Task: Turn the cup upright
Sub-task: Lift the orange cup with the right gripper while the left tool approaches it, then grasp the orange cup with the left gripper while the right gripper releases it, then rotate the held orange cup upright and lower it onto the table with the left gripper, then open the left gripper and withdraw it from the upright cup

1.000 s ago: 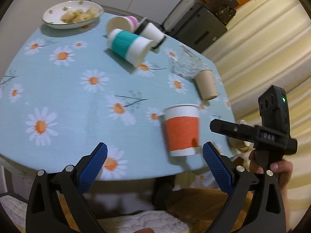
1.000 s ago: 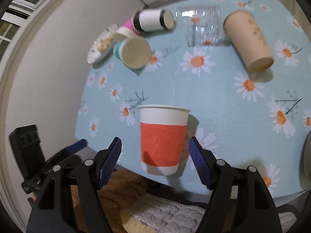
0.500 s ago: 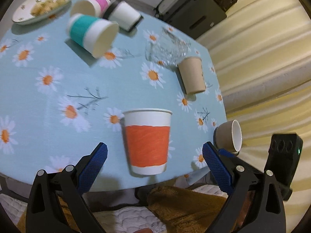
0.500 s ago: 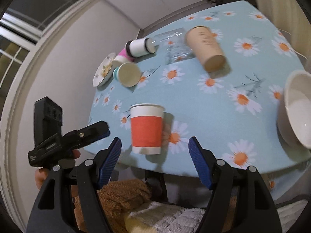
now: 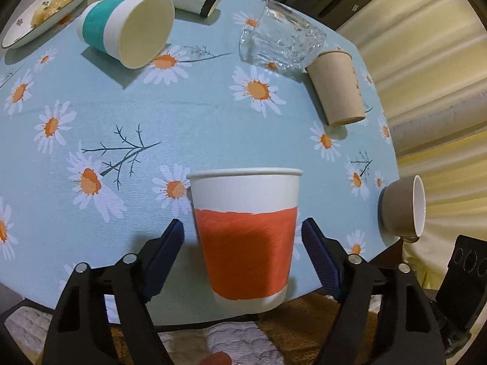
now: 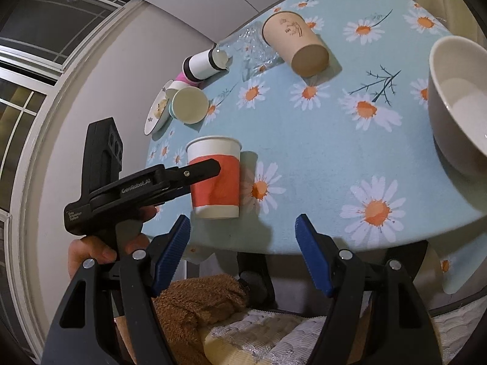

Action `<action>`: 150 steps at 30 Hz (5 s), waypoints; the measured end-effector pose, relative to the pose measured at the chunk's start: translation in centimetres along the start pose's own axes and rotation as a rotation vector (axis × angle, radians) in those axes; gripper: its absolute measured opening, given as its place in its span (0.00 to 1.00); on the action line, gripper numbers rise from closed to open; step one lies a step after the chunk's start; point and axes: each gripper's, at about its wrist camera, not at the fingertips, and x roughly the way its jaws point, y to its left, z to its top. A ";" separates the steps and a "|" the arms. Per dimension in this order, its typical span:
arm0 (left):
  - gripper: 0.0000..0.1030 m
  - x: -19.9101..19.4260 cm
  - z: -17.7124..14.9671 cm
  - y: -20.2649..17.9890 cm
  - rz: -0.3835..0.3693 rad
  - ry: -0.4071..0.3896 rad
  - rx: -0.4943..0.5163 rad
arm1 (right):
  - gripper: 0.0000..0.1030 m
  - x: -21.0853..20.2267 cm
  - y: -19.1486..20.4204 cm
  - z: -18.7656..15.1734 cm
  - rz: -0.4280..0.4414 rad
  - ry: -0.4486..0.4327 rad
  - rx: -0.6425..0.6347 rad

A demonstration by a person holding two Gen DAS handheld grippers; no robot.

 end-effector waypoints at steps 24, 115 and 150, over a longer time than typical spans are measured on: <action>0.63 -0.8 -0.4 0.9 -0.023 -0.045 0.018 | 0.69 -0.1 -0.1 0.2 0.008 -0.007 0.008; 0.66 1.5 -12.9 1.5 0.481 -1.172 0.342 | 0.74 1.5 1.3 -0.3 -0.008 -0.053 -0.042; 0.90 -14.8 -13.6 5.4 0.096 -0.778 0.256 | 0.91 -0.9 5.1 -2.6 -0.019 -0.176 -0.218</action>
